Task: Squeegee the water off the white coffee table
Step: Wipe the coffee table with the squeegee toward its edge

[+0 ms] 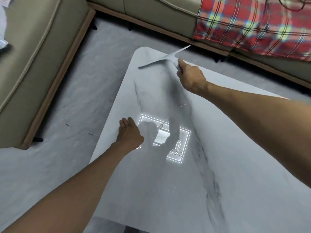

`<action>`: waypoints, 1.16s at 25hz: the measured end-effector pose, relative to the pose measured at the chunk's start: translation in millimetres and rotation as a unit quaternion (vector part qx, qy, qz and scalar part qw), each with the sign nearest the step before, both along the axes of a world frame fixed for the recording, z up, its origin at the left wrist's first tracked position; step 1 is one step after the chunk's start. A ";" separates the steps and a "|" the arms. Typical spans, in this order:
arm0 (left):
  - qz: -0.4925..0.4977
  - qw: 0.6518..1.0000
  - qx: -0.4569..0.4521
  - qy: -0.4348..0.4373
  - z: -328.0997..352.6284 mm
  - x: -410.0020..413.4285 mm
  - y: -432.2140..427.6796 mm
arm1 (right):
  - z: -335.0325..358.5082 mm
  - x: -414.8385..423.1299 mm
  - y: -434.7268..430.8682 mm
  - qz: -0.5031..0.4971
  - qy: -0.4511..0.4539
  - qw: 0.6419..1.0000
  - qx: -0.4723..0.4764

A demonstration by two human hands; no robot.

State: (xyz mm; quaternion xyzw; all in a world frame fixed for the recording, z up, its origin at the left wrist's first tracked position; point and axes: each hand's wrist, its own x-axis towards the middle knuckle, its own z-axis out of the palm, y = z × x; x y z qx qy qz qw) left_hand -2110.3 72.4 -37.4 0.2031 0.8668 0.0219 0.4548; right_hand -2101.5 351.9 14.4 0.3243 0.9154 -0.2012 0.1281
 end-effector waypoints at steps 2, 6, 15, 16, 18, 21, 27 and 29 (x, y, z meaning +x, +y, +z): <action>-0.015 1.000 -0.018 -0.015 0.3 -3.8 1.5 | -7.8 13.7 -3.7 -0.007 -0.023 1.000 -0.001; -0.036 0.998 -0.039 -0.037 1.8 -4.4 5.9 | 9.1 108.2 -17.8 -0.014 -0.050 0.998 -0.019; -0.032 0.999 -0.035 -0.027 0.3 -5.1 6.5 | 58.2 180.6 -15.1 -0.014 -0.052 0.998 -0.015; -0.030 0.998 -0.035 -0.030 0.1 -5.0 6.3 | 55.0 152.5 -9.3 -0.012 -0.032 0.999 -0.016; -0.033 0.998 -0.037 -0.028 -1.8 -4.9 7.0 | 42.4 84.1 -1.6 -0.018 -0.015 0.999 -0.027; -0.035 0.998 -0.035 -0.030 -5.7 -5.9 2.7 | 17.4 -13.8 -14.5 -0.066 -0.001 0.996 -0.062; -0.031 0.999 -0.003 -0.041 -5.9 -12.0 -10.0 | 0.4 -12.8 -73.0 0.046 -0.023 0.998 -0.041; -0.017 0.999 0.019 -0.042 -0.4 -12.2 -16.7 | 7.5 43.6 -81.0 0.099 -0.025 0.994 -0.044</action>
